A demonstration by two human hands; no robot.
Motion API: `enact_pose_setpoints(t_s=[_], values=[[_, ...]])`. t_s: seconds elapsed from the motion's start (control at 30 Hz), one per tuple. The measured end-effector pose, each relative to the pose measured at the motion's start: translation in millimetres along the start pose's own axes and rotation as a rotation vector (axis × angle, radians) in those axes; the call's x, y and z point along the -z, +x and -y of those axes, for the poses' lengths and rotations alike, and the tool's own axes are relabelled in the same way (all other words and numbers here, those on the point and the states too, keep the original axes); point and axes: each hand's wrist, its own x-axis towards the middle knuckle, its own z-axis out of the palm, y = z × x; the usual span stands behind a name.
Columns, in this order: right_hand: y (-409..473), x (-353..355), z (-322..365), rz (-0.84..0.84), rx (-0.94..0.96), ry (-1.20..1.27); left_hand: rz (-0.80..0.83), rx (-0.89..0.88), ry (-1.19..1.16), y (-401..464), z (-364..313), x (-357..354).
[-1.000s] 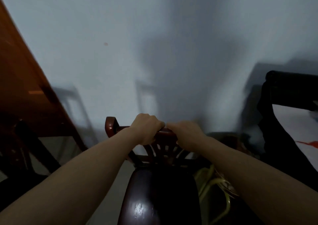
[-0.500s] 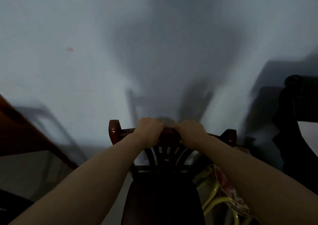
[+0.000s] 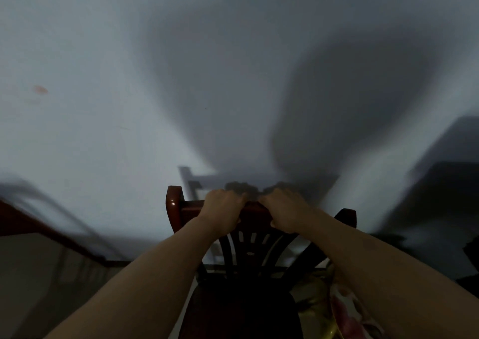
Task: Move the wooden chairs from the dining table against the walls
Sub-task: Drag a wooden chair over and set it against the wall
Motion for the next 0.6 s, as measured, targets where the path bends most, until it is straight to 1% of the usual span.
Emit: enact_pose_setpoints(t_s=[0.13, 0.2, 0.33, 0.4, 0.6], values=[[19.7, -2.1, -15.8, -0.017, 0.026, -0.011, -0.027, 0.02, -0.029, 22.1, -0.3, -5.2], [27.2, -3.7, -21.7, -0.023, 0.025, -0.018, -0.043, 0.031, -0.082, 30.6, 0.9, -8.5], [37.3, -5.0, -21.7, -0.056, 0.015, -0.058, -0.047, 0.06, -0.142, 39.4, 9.6, -18.0], [39.8, -3.6, -19.8, -0.061, 0.006, -0.074, -0.051, 0.096, -0.156, 40.1, 11.5, -20.7], [50.5, 5.4, -21.8, -0.039, 0.039, -0.087, -0.06, 0.131, -0.165, 45.7, 15.6, -20.0]])
